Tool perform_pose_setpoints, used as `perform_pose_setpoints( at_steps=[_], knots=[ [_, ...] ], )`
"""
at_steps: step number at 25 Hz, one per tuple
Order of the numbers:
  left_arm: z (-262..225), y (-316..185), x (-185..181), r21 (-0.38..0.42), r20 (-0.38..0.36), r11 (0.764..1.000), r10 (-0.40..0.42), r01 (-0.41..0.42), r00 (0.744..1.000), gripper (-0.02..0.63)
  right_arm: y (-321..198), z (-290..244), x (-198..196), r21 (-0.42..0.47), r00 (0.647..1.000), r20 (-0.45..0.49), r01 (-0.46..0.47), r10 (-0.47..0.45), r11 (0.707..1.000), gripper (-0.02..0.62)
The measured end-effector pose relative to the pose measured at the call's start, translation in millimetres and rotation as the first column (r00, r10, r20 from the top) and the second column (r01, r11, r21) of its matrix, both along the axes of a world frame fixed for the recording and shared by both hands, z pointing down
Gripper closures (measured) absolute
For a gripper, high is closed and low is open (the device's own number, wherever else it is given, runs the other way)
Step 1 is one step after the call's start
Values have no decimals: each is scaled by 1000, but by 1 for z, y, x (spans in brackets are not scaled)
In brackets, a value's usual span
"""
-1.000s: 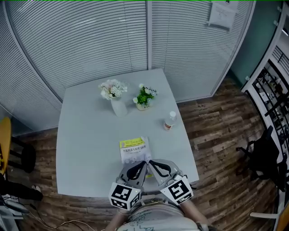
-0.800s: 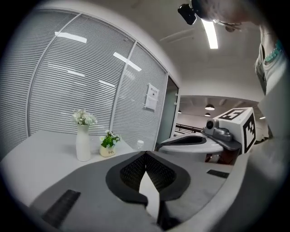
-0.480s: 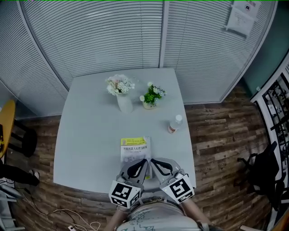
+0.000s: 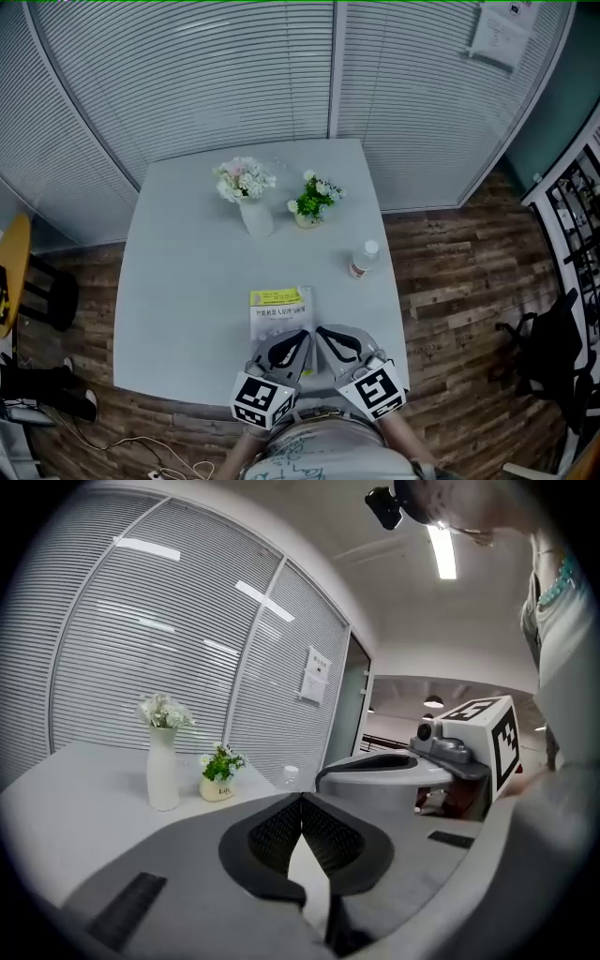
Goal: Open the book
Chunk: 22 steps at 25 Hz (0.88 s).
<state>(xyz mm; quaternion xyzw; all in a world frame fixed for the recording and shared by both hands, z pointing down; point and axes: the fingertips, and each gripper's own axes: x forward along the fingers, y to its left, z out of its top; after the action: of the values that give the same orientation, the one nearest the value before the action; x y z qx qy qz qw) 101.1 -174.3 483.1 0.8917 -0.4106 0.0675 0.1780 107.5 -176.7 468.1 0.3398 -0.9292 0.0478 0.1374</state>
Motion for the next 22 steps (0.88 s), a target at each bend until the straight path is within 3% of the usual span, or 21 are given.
perform_pose_setpoints(
  at_steps=[7,11,16,22],
  knots=[
    [6,-1,-3,-7,10,1000,-6,6,1000,604,-4,8,9,-34,1000,16,-21,22,999,594],
    [14,-1,-7,-18,32,1000,-20,20,999,571,-5,9,15,-39,999,19,-32,32,999,594],
    [38,-3,-7,-67,67,998,11,-7,998,527,-9,13,21,-48,999,21,-46,47,998,594],
    [73,-1,-6,-132,132,991,17,1,991,523,-8,19,28,-59,998,10,-58,58,997,594]
  ],
)
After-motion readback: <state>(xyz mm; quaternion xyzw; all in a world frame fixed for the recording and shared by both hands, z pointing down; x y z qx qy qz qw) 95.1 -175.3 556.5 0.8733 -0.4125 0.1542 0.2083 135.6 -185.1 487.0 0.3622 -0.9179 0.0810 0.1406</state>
